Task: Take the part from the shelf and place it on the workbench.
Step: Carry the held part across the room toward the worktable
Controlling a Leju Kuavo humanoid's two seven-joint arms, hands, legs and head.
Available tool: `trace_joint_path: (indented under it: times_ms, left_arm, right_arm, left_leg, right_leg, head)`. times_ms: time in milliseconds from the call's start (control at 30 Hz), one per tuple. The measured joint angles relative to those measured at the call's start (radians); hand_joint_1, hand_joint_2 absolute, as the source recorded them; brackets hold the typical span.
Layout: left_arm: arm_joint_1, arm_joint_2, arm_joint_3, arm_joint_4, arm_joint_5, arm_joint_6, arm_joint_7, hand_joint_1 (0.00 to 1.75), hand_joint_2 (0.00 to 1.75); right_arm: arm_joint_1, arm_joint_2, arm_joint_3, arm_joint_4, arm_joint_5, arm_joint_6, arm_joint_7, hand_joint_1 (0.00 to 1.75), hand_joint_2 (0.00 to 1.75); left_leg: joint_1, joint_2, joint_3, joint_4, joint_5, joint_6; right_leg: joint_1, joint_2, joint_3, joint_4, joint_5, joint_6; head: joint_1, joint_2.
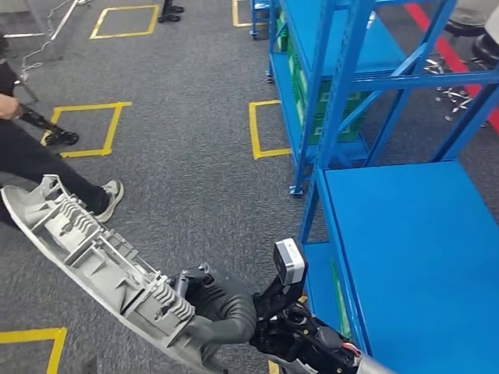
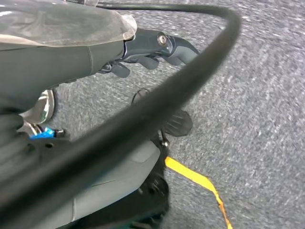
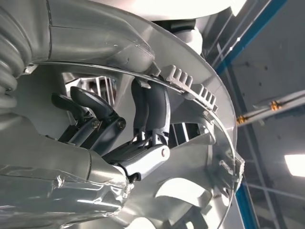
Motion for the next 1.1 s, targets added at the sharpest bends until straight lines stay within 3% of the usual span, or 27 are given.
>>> trace_joint_path:
  times_ms: [33, 67, 100, 167, 200, 267, 333, 400, 467, 500, 533, 567, 600, 667, 733, 800, 867, 933, 1000, 1033, 1067, 1100]
  left_arm:
    - [0.001, 0.000, 0.000, 0.000, 0.000, 0.000, 0.000, 0.00, 1.75]
    - [0.003, 0.000, 0.000, 0.000, 0.000, 0.000, 0.000, 0.00, 1.75]
    - [0.003, 0.001, 0.000, 0.000, 0.000, 0.000, 0.000, 0.00, 1.75]
    - [0.001, 0.002, 0.000, 0.000, -0.001, -0.002, 0.000, 0.00, 1.75]
    - [0.000, 0.002, 0.000, 0.000, -0.002, -0.004, 0.000, 0.00, 1.75]
    - [0.001, 0.002, 0.000, 0.000, -0.003, -0.006, 0.000, 0.00, 1.75]
    - [0.003, 0.003, 0.000, 0.000, -0.003, -0.006, 0.000, 0.00, 1.75]
    - [0.003, 0.003, 0.000, 0.000, -0.004, -0.008, 0.000, 0.00, 1.75]
    - [0.001, 0.004, 0.000, 0.000, -0.005, -0.009, 0.000, 0.00, 1.75]
    - [0.000, 0.004, 0.000, 0.000, -0.005, -0.009, 0.000, 0.00, 1.75]
    - [0.000, 0.004, 0.000, 0.000, -0.006, -0.009, 0.000, 0.00, 1.75]
    - [0.001, 0.004, 0.000, 0.000, -0.006, -0.009, 0.000, 0.00, 1.75]
    - [0.001, 0.004, 0.000, 0.000, -0.006, -0.009, 0.000, 0.00, 1.75]
    - [0.000, 0.002, 0.000, 0.000, -0.006, -0.009, 0.000, 0.00, 1.75]
    - [-0.001, 0.000, 0.000, 0.000, -0.006, -0.010, 0.000, 0.00, 1.75]
    - [0.003, 0.002, 0.000, 0.000, -0.006, -0.011, 0.000, 0.00, 1.75]
    - [0.004, 0.003, 0.000, 0.000, -0.006, -0.013, 0.000, 0.00, 1.75]
    - [0.001, 0.004, 0.000, 0.000, -0.006, -0.015, 0.000, 0.00, 1.75]
    - [-0.001, 0.004, 0.000, 0.000, -0.005, -0.017, 0.000, 0.00, 1.75]
    - [0.000, 0.004, 0.000, 0.000, -0.005, -0.017, -0.001, 0.00, 1.75]
    - [0.002, 0.005, 0.000, 0.000, -0.005, -0.017, -0.001, 0.00, 1.75]
    - [0.002, 0.006, 0.000, 0.000, -0.005, -0.017, -0.002, 0.00, 1.75]
  right_arm:
    - [0.000, 0.000, 0.000, 0.002, 0.000, 0.000, 0.000, 1.75, 1.75]
    - [0.000, 0.000, 0.001, 0.003, 0.000, -0.001, 0.001, 1.75, 1.75]
    - [0.000, 0.000, 0.001, 0.004, 0.000, -0.001, 0.003, 1.75, 1.75]
    - [-0.001, 0.000, 0.002, 0.006, 0.000, -0.004, 0.006, 1.75, 1.75]
    - [-0.001, 0.000, 0.002, 0.006, 0.000, -0.006, 0.007, 1.75, 1.75]
    - [-0.002, 0.000, 0.002, 0.006, 0.000, -0.009, 0.009, 1.75, 1.75]
    - [-0.003, 0.001, 0.003, 0.006, 0.000, -0.011, 0.009, 1.75, 1.75]
    - [-0.003, 0.001, 0.003, 0.006, 0.001, -0.010, 0.011, 1.75, 1.75]
    - [-0.001, 0.001, 0.003, 0.009, 0.002, -0.009, 0.013, 1.75, 1.75]
    - [0.000, 0.001, 0.003, 0.011, 0.002, -0.009, 0.014, 1.75, 1.75]
    - [0.000, 0.001, 0.003, 0.013, 0.002, -0.009, 0.015, 1.75, 1.75]
    - [0.001, 0.001, 0.004, 0.014, 0.002, -0.009, 0.015, 1.75, 1.75]
    - [0.000, 0.001, 0.004, 0.015, 0.003, -0.009, 0.016, 1.75, 1.75]
    - [0.000, 0.001, 0.004, 0.016, 0.004, -0.009, 0.017, 1.75, 1.75]
    - [-0.001, 0.001, 0.004, 0.016, 0.007, -0.008, 0.018, 1.75, 1.75]
    - [-0.002, 0.002, 0.004, 0.016, 0.008, -0.008, 0.019, 1.75, 1.75]
    - [-0.005, 0.004, 0.004, 0.017, 0.009, -0.008, 0.022, 1.75, 1.75]
    - [-0.006, 0.005, 0.006, 0.017, 0.013, -0.007, 0.024, 1.75, 1.75]
    - [-0.006, 0.005, 0.007, 0.018, 0.019, -0.005, 0.024, 1.75, 1.75]
    - [-0.006, 0.005, 0.008, 0.020, 0.023, -0.004, 0.024, 1.75, 1.75]
    - [-0.006, 0.005, 0.008, 0.021, 0.027, -0.001, 0.024, 1.75, 1.75]
    - [-0.006, 0.006, 0.009, 0.022, 0.031, 0.001, 0.024, 1.75, 1.75]
  left_leg:
    - [0.000, 0.003, 0.003, -0.007, 0.014, -0.001]
    - [0.001, 0.007, 0.028, -0.056, 0.044, -0.002]
    - [0.001, 0.020, 0.070, -0.131, 0.080, -0.001]
    - [-0.004, 0.046, 0.136, -0.255, 0.122, 0.009]
    - [-0.007, 0.053, 0.150, -0.282, 0.126, 0.017]
    - [-0.011, 0.040, 0.151, -0.287, 0.122, 0.033]
    - [-0.008, 0.026, 0.156, -0.289, 0.120, 0.045]
    - [-0.006, 0.012, 0.161, -0.291, 0.119, 0.057]
    - [-0.010, -0.005, 0.163, -0.291, 0.117, 0.064]
    - [-0.012, -0.015, 0.164, -0.290, 0.116, 0.065]
    - [-0.013, -0.026, 0.166, -0.290, 0.115, 0.066]
    - [-0.014, -0.038, 0.169, -0.290, 0.114, 0.066]
    - [-0.015, -0.051, 0.173, -0.290, 0.112, 0.066]
    - [-0.015, -0.073, 0.175, -0.288, 0.110, 0.061]
    - [-0.011, -0.091, 0.167, -0.287, 0.112, 0.053]
    - [-0.008, -0.103, 0.160, -0.288, 0.116, 0.041]
    - [-0.011, -0.073, 0.142, -0.252, 0.093, 0.031]
    - [-0.011, -0.023, 0.083, -0.135, 0.035, 0.021]
    - [-0.005, -0.005, 0.015, -0.009, -0.007, 0.011]
    - [0.000, -0.001, 0.002, 0.010, -0.004, 0.006]
    - [0.004, 0.005, 0.012, -0.014, 0.018, 0.002]
    - [0.008, 0.016, 0.043, -0.075, 0.053, -0.002]
  right_leg:
    - [0.000, -0.011, 0.001, 0.000, -0.002, 0.001]
    - [0.000, -0.020, 0.002, 0.000, -0.003, 0.002]
    - [0.000, -0.029, 0.005, 0.000, -0.006, 0.006]
    - [0.006, -0.043, 0.009, 0.002, -0.013, 0.015]
    - [0.009, -0.048, 0.011, 0.002, -0.017, 0.021]
    - [0.011, -0.060, 0.017, 0.002, -0.023, 0.031]
    - [0.007, -0.047, 0.012, 0.022, -0.043, 0.041]
    - [0.003, -0.007, -0.031, 0.120, -0.096, 0.048]
    - [0.003, 0.017, -0.103, 0.264, -0.152, 0.049]
    - [0.003, 0.020, -0.129, 0.308, -0.159, 0.048]
    - [0.003, 0.022, -0.138, 0.314, -0.146, 0.046]
    - [0.004, 0.025, -0.129, 0.282, -0.114, 0.042]
    - [0.005, 0.035, -0.104, 0.216, -0.069, 0.036]
    - [0.005, 0.074, -0.051, 0.086, -0.005, 0.025]
    - [0.007, 0.094, -0.024, 0.029, 0.002, 0.018]
    - [0.004, 0.078, -0.013, 0.013, 0.003, 0.015]
    - [-0.002, 0.057, -0.004, -0.004, 0.010, 0.009]
    - [-0.002, 0.031, 0.001, -0.013, 0.013, 0.004]
    - [-0.001, 0.005, 0.001, -0.013, 0.011, 0.002]
    - [-0.001, -0.007, 0.001, -0.013, 0.009, 0.003]
    - [-0.002, -0.018, 0.002, -0.012, 0.007, 0.005]
    - [-0.003, -0.027, 0.003, -0.010, 0.004, 0.009]
  head:
    - [-0.003, 0.000]
    - [-0.007, 0.000]
    - [-0.011, 0.000]
    - [-0.017, 0.000]
    - [-0.017, 0.000]
    - [-0.011, 0.000]
    - [-0.006, 0.000]
    - [0.005, 0.000]
    - [0.017, 0.000]
    - [0.021, 0.000]
    - [0.024, 0.000]
    - [0.026, 0.000]
    - [0.029, 0.000]
    - [0.031, 0.000]
    - [0.036, 0.000]
    - [0.040, 0.000]
    - [0.030, 0.000]
    - [0.016, 0.000]
    - [0.009, 0.000]
    - [0.006, 0.000]
    - [0.002, 0.000]
    - [-0.002, 0.000]
